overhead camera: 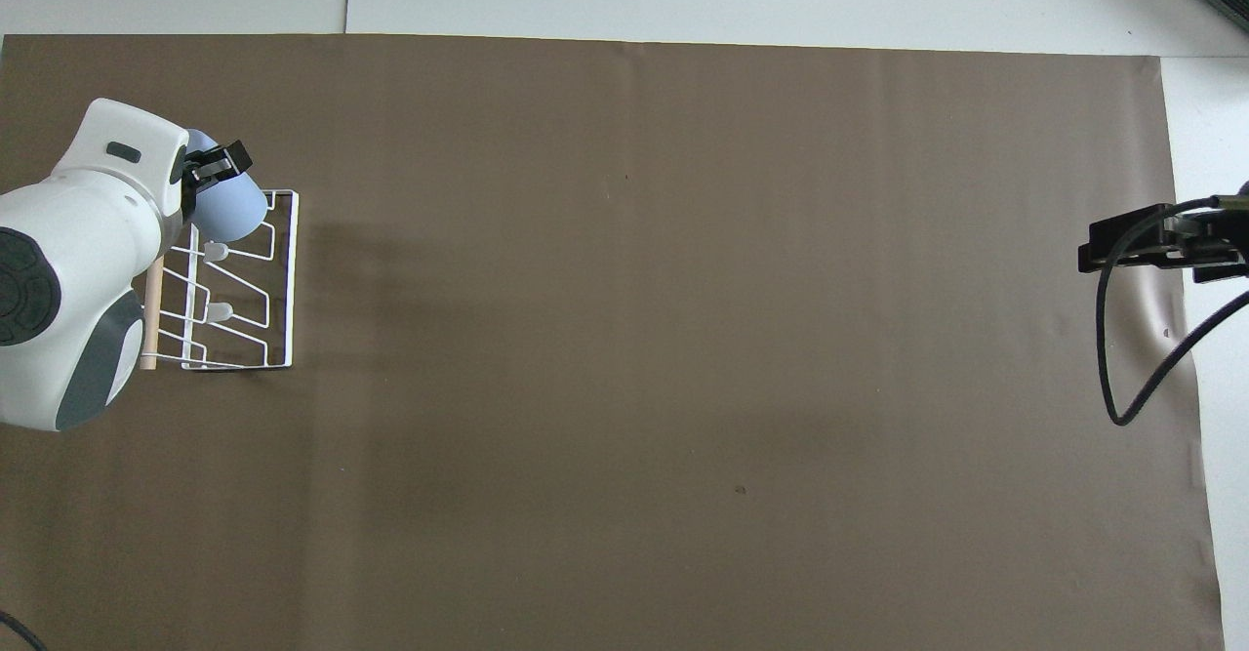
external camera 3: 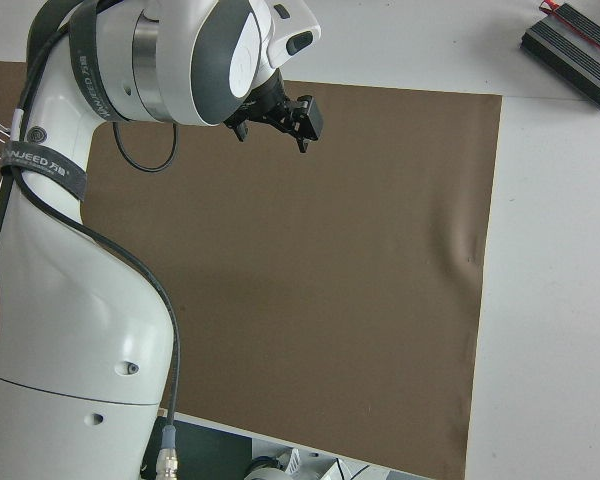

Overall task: Hang cup on cup holder
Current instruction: 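Lower the cup onto the rack peg with the left gripper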

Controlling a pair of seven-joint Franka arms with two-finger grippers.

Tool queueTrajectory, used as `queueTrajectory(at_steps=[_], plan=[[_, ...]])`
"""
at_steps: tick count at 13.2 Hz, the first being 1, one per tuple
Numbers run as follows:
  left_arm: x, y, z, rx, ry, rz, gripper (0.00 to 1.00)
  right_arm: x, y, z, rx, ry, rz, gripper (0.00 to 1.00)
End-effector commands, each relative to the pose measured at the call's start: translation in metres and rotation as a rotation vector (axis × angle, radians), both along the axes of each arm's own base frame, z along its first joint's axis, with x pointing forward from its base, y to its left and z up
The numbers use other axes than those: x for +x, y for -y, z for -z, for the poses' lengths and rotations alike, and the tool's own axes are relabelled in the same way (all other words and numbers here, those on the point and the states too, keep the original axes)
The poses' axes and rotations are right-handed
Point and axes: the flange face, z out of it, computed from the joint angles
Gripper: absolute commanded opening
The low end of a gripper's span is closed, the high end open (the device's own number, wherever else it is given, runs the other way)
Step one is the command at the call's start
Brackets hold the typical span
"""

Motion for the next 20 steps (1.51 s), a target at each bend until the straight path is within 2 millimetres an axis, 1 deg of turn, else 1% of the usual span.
queueTrajectory(at_steps=[1,2,3,4,5,6,7,9,11,13,15,16,17,18,19,20], plan=[[-0.008,-0.005,0.001,0.022,0.006,0.010,0.21,-0.008,-0.002,0.007,-0.076,0.014,0.001,1.00],[-0.008,-0.004,0.000,0.022,0.007,0.013,0.45,-0.008,-0.003,0.008,-0.089,0.016,-0.004,1.00],[-0.006,-0.004,-0.002,0.027,0.005,0.012,0.62,-0.007,-0.003,0.007,-0.089,0.019,-0.002,1.00],[-0.003,-0.006,-0.006,0.041,-0.010,0.006,0.65,-0.008,-0.003,0.007,-0.089,0.018,-0.004,1.00],[0.000,-0.004,-0.010,0.052,-0.026,0.000,0.75,-0.007,-0.004,0.007,-0.069,0.016,0.004,1.00],[0.002,-0.001,-0.016,0.061,-0.033,-0.004,0.79,-0.007,-0.004,0.006,-0.061,0.012,0.008,1.00],[0.002,-0.001,-0.019,0.071,-0.043,-0.003,0.87,-0.009,-0.003,0.003,-0.044,0.004,0.011,1.00],[0.000,0.001,-0.023,0.081,-0.049,-0.002,0.98,-0.012,0.005,0.007,-0.020,-0.009,0.023,1.00],[0.004,-0.002,-0.039,0.105,-0.064,-0.013,1.00,-0.014,0.005,0.012,-0.022,-0.010,0.027,1.00],[0.005,0.000,-0.053,0.145,-0.111,0.003,1.00,-0.015,0.005,0.010,-0.033,-0.006,0.027,1.00],[0.003,0.005,-0.066,0.131,-0.165,0.026,1.00,-0.015,0.006,0.010,-0.036,-0.006,0.026,1.00],[0.001,0.006,-0.078,0.114,-0.189,0.047,1.00,-0.011,0.005,0.009,-0.041,-0.001,0.027,1.00],[-0.002,0.010,-0.091,0.092,-0.229,0.083,1.00,-0.009,0.010,0.005,-0.050,-0.003,0.037,1.00],[-0.002,0.011,-0.110,0.060,-0.264,0.109,1.00,-0.006,0.014,0.004,-0.044,-0.024,0.044,1.00],[-0.003,0.009,-0.135,0.026,-0.298,0.141,1.00,-0.001,0.024,0.008,-0.038,-0.032,0.062,1.00],[-0.005,0.008,-0.152,0.002,-0.326,0.170,1.00,-0.001,0.024,0.009,-0.034,-0.034,0.063,1.00]])
